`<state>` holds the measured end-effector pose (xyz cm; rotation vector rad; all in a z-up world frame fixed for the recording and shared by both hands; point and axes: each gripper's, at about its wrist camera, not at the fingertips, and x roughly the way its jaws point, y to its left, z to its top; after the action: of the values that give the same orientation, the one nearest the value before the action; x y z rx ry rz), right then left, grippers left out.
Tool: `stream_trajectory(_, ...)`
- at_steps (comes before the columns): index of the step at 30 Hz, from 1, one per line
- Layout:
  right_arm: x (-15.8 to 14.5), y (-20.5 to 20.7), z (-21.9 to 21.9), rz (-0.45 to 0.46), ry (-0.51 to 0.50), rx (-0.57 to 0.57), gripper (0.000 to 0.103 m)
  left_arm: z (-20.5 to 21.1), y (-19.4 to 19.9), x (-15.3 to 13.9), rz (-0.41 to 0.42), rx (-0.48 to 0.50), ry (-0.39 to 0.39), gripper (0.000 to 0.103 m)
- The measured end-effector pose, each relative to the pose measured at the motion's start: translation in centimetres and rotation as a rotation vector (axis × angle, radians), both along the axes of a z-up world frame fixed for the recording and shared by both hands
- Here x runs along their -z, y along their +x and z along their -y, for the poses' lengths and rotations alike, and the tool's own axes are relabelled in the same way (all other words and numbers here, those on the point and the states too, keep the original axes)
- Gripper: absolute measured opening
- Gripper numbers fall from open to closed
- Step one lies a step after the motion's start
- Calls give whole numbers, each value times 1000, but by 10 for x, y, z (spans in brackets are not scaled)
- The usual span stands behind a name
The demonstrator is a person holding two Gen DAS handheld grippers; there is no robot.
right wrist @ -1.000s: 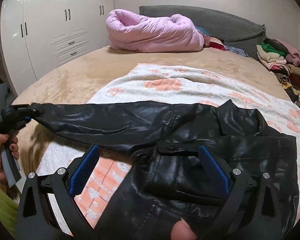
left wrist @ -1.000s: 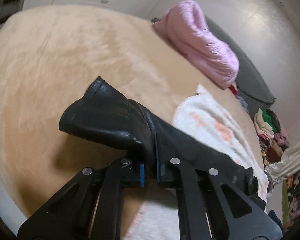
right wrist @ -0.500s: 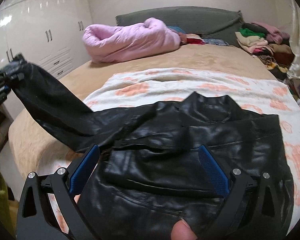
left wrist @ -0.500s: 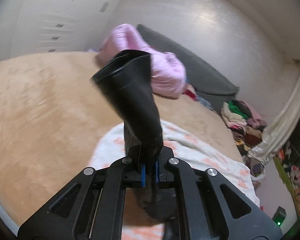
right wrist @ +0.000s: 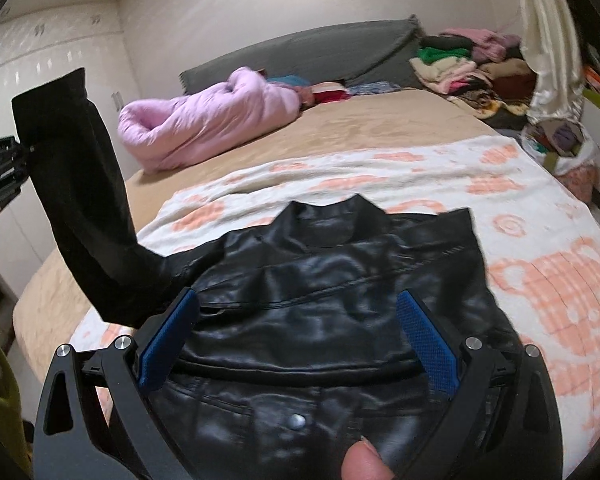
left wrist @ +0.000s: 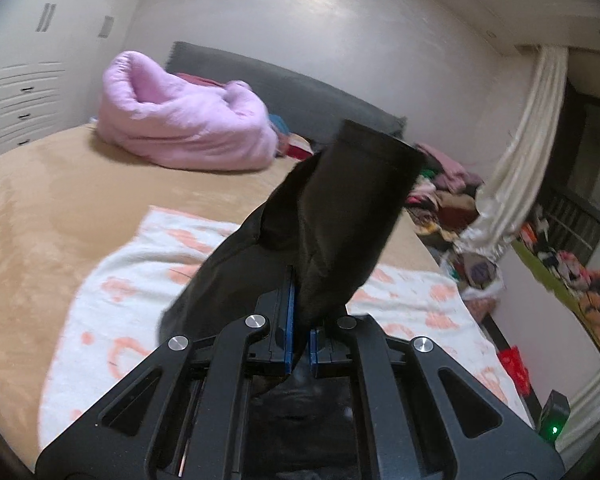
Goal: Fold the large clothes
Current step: 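Close the left tool on the sleeve cuff and lift it, then fold the held sleeve across the jacket toward the right tool, release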
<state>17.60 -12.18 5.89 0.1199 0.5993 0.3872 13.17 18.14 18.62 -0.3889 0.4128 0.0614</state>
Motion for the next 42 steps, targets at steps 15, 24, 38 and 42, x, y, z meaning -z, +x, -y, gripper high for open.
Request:
stream_trajectory(15, 13, -9, 97, -36, 83, 165, 98, 110, 43, 62, -131, 201, 65, 0)
stream_trajectory(24, 18, -3, 130, -53, 129, 193, 99, 161, 62, 141, -304, 281, 172, 3)
stream_trajectory(38, 62, 54, 87, -345, 262, -47, 88, 175, 45, 204, -480, 317, 296, 49)
stream_trajectory(42, 78, 67, 56, -438, 310, -110, 78, 166, 26, 200, -473, 365, 242, 85)
